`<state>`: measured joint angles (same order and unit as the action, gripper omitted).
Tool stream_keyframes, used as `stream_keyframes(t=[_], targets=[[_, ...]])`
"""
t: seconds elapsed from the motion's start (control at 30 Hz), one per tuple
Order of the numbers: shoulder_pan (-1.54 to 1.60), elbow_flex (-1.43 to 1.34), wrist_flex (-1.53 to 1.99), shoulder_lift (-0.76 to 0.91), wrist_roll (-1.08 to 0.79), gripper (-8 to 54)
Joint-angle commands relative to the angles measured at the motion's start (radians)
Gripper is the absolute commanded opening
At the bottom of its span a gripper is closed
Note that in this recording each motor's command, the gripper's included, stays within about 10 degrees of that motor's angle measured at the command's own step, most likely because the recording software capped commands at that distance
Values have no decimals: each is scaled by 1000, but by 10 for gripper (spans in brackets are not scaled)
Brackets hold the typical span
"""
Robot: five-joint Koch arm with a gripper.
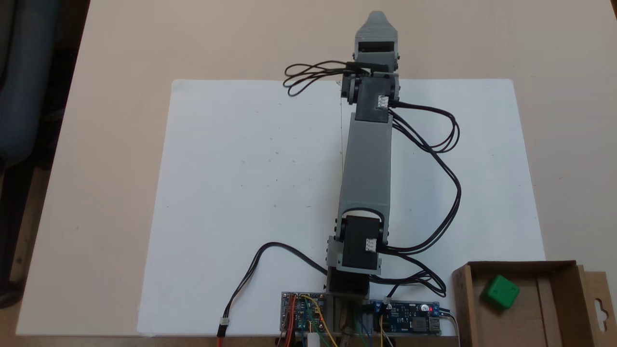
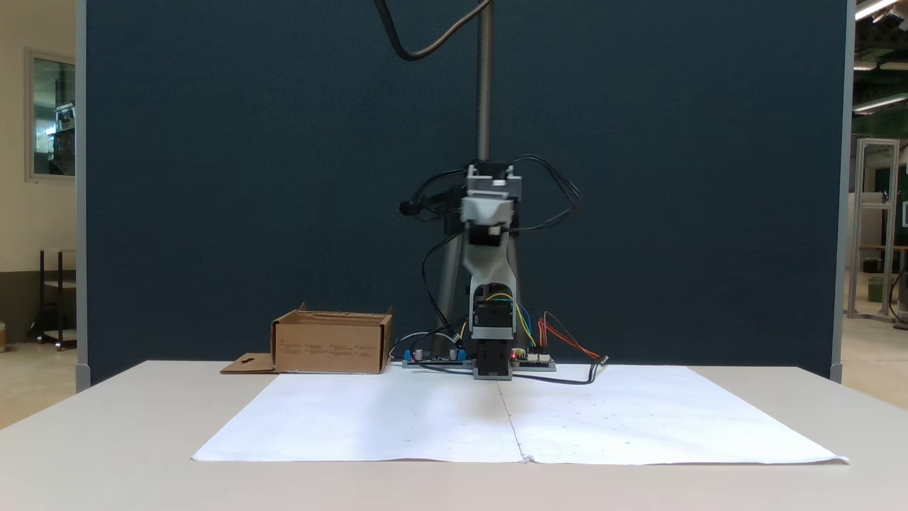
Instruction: Grasp a green dice and put it in the bin.
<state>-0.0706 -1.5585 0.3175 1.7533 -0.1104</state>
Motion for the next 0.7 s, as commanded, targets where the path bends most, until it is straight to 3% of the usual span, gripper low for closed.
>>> stream_keyframes(t=[0.0,0.27,0.67], targets=[[25,-48,-165,67,41,439],[92,-339,-461,215,41,441],[95,-480,-819,314,41,442]])
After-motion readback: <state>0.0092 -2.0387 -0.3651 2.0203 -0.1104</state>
